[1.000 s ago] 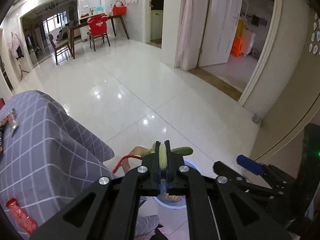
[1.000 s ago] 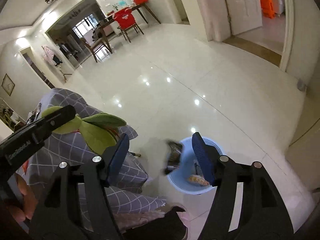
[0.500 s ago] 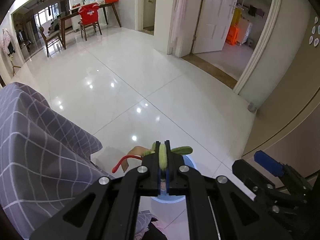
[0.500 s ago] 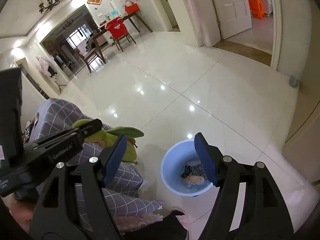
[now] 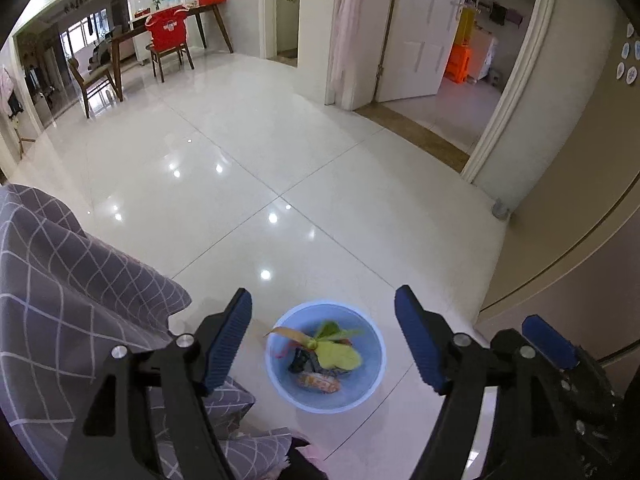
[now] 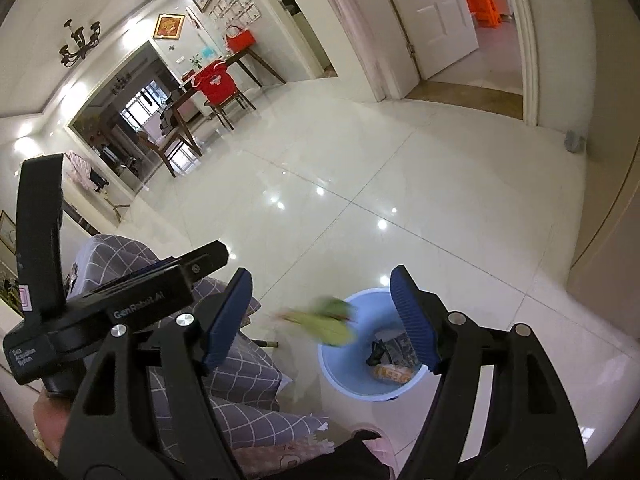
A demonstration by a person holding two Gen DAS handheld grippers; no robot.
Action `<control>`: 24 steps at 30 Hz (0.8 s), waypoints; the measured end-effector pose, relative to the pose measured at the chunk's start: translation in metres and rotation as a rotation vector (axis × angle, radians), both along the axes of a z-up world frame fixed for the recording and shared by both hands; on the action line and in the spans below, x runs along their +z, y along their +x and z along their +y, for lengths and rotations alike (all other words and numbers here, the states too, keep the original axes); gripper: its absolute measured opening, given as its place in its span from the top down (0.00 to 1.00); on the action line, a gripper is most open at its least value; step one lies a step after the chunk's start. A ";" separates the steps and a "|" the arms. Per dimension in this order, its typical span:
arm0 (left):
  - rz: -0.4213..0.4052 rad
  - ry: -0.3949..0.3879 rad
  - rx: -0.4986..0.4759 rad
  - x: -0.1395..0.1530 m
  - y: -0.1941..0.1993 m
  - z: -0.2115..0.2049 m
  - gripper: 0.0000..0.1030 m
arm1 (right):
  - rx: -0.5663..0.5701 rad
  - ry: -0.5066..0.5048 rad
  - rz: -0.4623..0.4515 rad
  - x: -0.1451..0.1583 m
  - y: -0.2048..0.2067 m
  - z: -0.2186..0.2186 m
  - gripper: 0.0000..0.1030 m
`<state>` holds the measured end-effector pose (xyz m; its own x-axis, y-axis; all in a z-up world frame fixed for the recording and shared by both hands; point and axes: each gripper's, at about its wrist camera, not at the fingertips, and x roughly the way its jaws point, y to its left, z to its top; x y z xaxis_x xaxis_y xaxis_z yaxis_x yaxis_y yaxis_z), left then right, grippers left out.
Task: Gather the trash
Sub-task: 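Grasp the red snack wrapper with the right tool while the left tool grasps the cardboard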
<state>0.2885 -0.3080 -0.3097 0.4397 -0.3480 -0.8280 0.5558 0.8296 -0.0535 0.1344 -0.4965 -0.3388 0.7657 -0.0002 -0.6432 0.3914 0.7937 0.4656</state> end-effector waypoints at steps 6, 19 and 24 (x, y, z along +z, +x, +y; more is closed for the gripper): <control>-0.018 -0.016 0.022 0.017 -0.010 0.013 0.30 | 0.022 0.014 -0.012 0.007 -0.004 0.008 0.31; -0.188 -0.078 0.094 0.112 -0.053 0.090 0.29 | 0.171 -0.030 -0.106 0.071 -0.015 0.081 0.30; -0.279 -0.075 0.152 0.152 -0.065 0.159 0.29 | 0.321 -0.087 -0.147 0.102 -0.002 0.151 0.28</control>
